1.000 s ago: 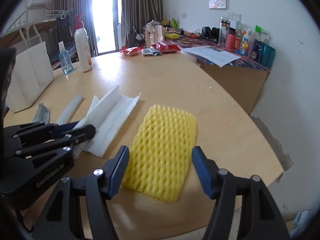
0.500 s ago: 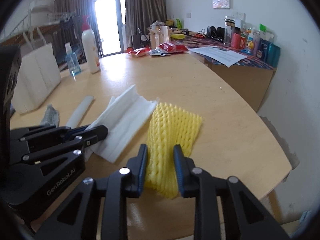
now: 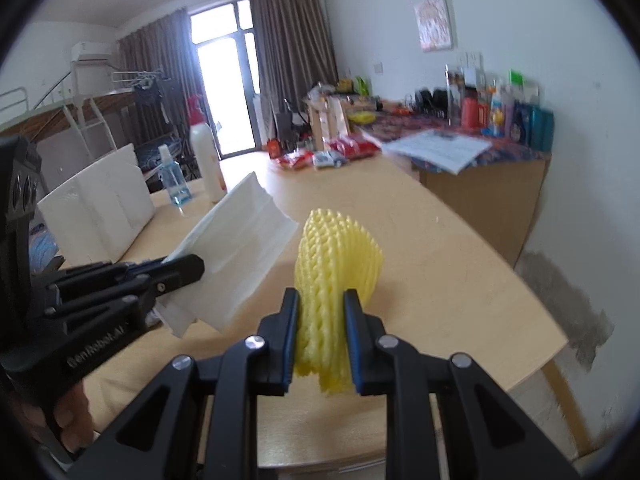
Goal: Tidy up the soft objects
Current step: 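Lift the paper towels with the left tool while the right tool lifts the sleeve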
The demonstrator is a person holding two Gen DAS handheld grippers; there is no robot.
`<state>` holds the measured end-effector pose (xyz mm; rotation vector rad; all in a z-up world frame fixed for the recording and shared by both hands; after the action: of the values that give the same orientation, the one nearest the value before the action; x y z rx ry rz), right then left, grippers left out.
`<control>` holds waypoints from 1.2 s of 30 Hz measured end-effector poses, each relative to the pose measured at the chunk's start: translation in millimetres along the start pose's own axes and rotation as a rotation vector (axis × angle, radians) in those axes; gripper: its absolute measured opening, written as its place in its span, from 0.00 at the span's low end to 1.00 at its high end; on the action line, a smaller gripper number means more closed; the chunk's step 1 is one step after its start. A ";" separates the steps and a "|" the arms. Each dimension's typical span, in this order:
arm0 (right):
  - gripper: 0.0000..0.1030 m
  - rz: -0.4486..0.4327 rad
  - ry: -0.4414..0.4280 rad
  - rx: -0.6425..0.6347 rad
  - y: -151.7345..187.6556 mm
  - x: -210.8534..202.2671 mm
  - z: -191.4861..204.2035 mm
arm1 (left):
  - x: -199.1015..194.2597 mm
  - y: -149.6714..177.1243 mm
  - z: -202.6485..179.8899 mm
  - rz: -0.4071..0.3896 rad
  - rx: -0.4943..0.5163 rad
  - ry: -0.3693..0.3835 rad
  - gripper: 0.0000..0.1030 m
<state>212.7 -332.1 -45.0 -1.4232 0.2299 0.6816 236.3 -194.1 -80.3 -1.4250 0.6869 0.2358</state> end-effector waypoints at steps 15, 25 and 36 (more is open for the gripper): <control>0.25 -0.141 -0.078 -0.038 -15.7 -48.7 36.2 | -79.6 -9.8 19.2 -0.167 0.019 -0.032 0.05; 0.25 -0.203 -0.128 -0.081 -22.1 -69.6 57.5 | -129.7 -18.6 39.0 -0.277 0.005 -0.068 0.05; 0.25 -0.283 -0.145 -0.140 -28.0 -98.1 85.9 | -182.3 -14.7 51.4 -0.375 0.020 -0.105 0.05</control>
<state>129.5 -279.0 44.7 -1.4963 -0.1341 0.5723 115.8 -102.5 34.4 -1.4811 0.3262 0.0091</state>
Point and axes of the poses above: each gripper's, at about its wrist camera, not at the fingertips, and x roughly the way its jaws point, z to its left, y to its underside, the point moved 4 cm from there along x, roughly the way its jaws point, and after that the axes turned 7 degrees about -y, right-handed, at the moved point
